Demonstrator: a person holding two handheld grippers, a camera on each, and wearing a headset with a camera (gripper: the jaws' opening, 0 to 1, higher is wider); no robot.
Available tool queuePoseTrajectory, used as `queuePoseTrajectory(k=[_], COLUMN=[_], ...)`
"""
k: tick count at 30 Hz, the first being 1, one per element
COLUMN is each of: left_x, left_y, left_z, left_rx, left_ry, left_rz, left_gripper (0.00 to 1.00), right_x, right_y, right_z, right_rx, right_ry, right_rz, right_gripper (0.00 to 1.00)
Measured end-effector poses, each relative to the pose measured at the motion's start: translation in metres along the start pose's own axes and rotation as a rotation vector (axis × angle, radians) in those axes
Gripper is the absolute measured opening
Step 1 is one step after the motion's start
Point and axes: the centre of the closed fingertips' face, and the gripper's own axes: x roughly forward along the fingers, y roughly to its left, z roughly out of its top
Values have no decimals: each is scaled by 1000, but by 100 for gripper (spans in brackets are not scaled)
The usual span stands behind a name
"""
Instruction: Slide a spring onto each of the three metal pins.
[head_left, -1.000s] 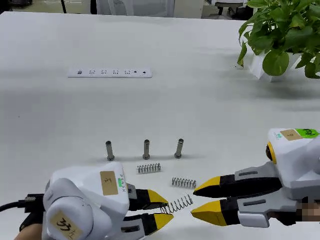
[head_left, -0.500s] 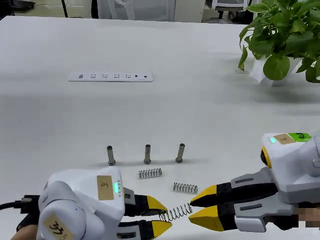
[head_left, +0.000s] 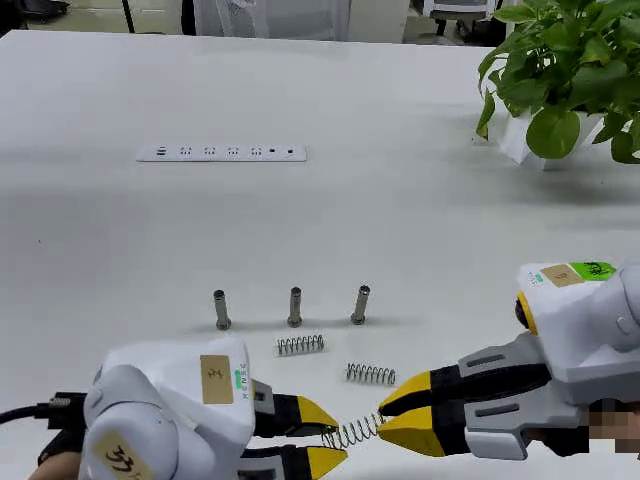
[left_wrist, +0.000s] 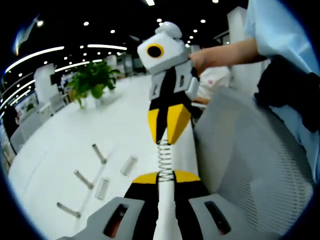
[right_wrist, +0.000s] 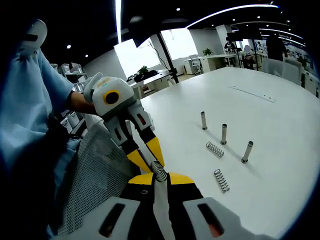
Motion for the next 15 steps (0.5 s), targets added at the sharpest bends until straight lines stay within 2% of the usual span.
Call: queuePoseTrajectory(k=[9,15], left_x=[1,4], left_y=[1,2], left_z=[2,5], left_rx=[-9,-36], left_ry=[-7,-19], left_rz=[5,15], left_gripper=[10,9], right_x=[-2,-3], right_y=[3,5], right_z=[6,16], right_rx=[-44,-114], right_ry=[20,31], right_rz=[-17,-54], right_gripper=[11,11])
